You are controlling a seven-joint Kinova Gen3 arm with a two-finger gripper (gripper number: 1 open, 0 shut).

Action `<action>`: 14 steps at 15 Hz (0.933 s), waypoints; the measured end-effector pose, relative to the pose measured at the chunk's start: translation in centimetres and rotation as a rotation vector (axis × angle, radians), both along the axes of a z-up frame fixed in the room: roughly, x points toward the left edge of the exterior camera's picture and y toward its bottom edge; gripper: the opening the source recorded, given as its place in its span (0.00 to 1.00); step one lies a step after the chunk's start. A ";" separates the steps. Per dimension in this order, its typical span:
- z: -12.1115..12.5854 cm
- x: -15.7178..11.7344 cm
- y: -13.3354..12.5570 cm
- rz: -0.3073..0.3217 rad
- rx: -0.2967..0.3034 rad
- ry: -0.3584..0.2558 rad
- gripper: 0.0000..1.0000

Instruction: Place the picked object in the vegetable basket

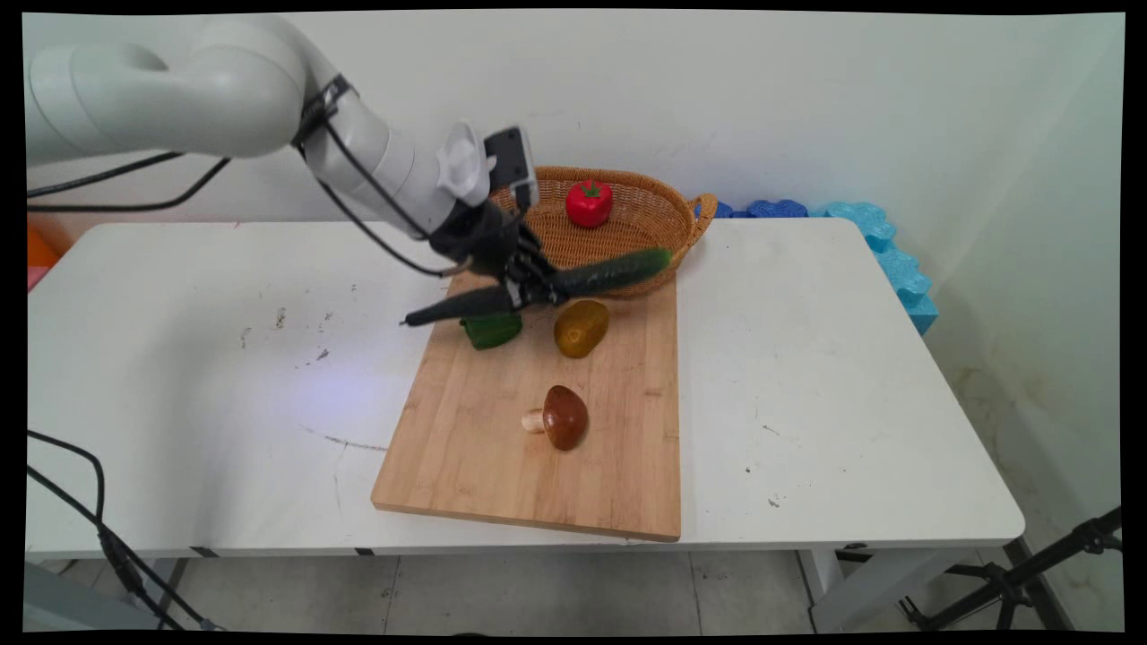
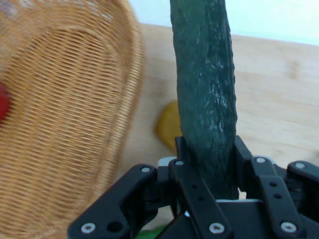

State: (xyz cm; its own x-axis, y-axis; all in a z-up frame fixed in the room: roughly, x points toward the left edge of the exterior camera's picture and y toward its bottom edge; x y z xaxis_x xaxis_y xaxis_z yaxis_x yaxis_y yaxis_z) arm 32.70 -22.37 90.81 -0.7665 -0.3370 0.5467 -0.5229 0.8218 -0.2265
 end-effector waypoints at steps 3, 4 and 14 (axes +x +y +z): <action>1.3 0.5 -2.3 0.007 -0.049 -0.014 0.00; 1.5 0.6 -3.1 0.006 -0.063 -0.020 0.00; 0.4 1.5 -11.6 -0.102 -0.163 -0.116 0.00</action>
State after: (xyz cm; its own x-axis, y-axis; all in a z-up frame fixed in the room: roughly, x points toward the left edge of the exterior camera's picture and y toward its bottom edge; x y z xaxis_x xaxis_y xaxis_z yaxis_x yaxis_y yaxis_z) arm 34.24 -33.95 91.20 -0.8532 -0.1686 0.4936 -0.4012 0.8168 -0.4145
